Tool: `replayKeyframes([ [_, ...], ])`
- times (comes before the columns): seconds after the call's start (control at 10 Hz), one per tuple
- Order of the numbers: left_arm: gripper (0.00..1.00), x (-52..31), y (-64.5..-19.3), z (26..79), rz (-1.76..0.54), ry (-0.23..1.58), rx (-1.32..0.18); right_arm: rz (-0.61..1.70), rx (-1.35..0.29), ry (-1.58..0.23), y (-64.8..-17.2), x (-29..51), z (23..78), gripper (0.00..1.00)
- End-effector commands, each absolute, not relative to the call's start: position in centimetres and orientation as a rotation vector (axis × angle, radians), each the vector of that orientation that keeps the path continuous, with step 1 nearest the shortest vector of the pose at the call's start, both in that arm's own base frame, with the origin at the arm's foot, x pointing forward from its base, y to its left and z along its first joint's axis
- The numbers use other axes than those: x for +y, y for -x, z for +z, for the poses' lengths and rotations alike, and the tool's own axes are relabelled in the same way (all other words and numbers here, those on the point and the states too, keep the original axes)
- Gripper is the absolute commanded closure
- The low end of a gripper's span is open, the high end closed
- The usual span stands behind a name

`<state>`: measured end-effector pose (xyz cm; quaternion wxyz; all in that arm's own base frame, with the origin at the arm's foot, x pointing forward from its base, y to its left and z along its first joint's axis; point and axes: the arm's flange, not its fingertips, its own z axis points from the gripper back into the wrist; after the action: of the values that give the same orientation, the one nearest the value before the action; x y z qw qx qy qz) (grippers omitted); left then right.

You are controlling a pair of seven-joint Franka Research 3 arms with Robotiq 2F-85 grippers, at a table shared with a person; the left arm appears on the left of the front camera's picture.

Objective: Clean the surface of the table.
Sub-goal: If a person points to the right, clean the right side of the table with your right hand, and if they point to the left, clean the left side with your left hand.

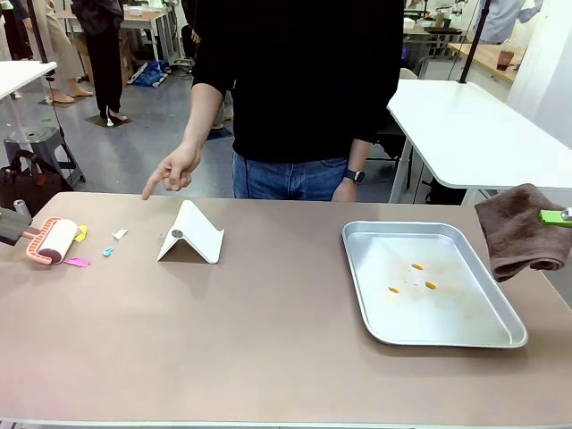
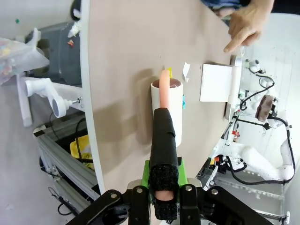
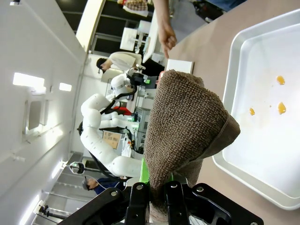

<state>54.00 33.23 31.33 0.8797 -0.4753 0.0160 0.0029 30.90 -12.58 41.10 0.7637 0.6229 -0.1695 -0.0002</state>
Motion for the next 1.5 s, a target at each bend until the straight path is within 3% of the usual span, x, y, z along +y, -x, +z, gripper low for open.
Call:
replayKeyframes([
  [0.0,0.77,30.4,-53.4,30.4,-0.010,0.939,0.049,0.003,-0.371,-1.351,-30.8,-12.6,41.3,1.00],
  [0.6,0.77,22.6,-52.9,31.2,-0.131,0.902,0.073,0.003,-0.371,-1.351,-30.8,-12.6,41.3,1.00],
  [1.2,0.77,20.2,-54.2,32.0,-0.173,0.914,0.088,0.003,-0.371,-1.351,-30.8,-12.6,41.3,1.00],
  [1.4,0.77,20.6,-54.3,33.2,-0.189,0.965,0.031,0.003,-0.371,-1.351,-30.8,-12.6,41.3,1.00],
])
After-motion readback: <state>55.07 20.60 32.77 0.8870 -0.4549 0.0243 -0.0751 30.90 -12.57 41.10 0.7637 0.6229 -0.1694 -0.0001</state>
